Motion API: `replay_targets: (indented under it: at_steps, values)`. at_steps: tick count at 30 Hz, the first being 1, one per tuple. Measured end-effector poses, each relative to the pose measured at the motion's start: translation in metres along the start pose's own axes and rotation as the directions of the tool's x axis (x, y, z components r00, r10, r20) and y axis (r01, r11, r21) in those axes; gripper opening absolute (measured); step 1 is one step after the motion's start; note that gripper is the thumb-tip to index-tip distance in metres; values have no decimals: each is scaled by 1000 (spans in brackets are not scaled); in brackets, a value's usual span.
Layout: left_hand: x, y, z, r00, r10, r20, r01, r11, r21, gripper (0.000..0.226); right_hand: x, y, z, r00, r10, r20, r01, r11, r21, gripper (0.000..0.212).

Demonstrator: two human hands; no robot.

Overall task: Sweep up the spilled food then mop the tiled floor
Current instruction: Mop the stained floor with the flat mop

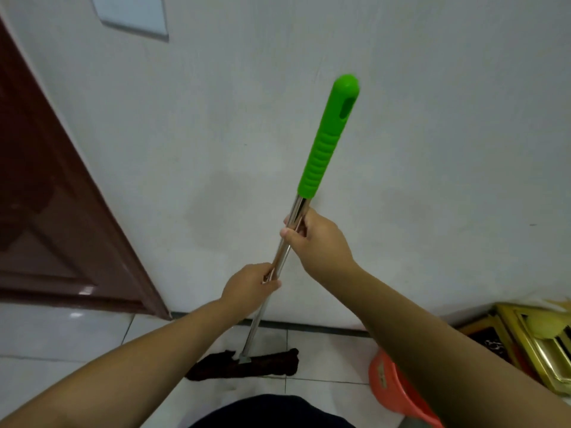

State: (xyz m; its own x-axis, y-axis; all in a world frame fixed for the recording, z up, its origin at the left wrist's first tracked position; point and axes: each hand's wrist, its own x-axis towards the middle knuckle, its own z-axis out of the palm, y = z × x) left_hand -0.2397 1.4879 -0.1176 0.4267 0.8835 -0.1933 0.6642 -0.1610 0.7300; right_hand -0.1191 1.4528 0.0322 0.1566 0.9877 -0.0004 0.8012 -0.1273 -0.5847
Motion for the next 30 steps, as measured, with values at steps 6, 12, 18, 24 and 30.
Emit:
replay_targets:
  at_steps: [6, 12, 18, 24, 30]
  values:
    - [37, -36, 0, 993, -78, 88, 70, 993, 100, 17, 31, 3, 48, 997, 66, 37, -64, 996, -56, 25]
    - [71, -42, -6, 995, -65, 72, 59, 995, 82, 17, 68, 5, 59, 993, 120, -15, -121, 992, -48, 22]
    - [95, -49, -12, 996, -82, 43, 82, 997, 15, 26, 99, 2, 74, 986, 160, -53, -161, 987, -9, 23]
    - [107, -52, -18, 993, -90, 82, 85, 995, 55, 24, 115, -2, 85, 982, 177, -64, -178, 984, -13, 26]
    - [103, -57, -10, 993, -119, 22, 119, 993, -18, 36, 113, 11, 89, 980, 190, -59, -189, 981, 35, 32]
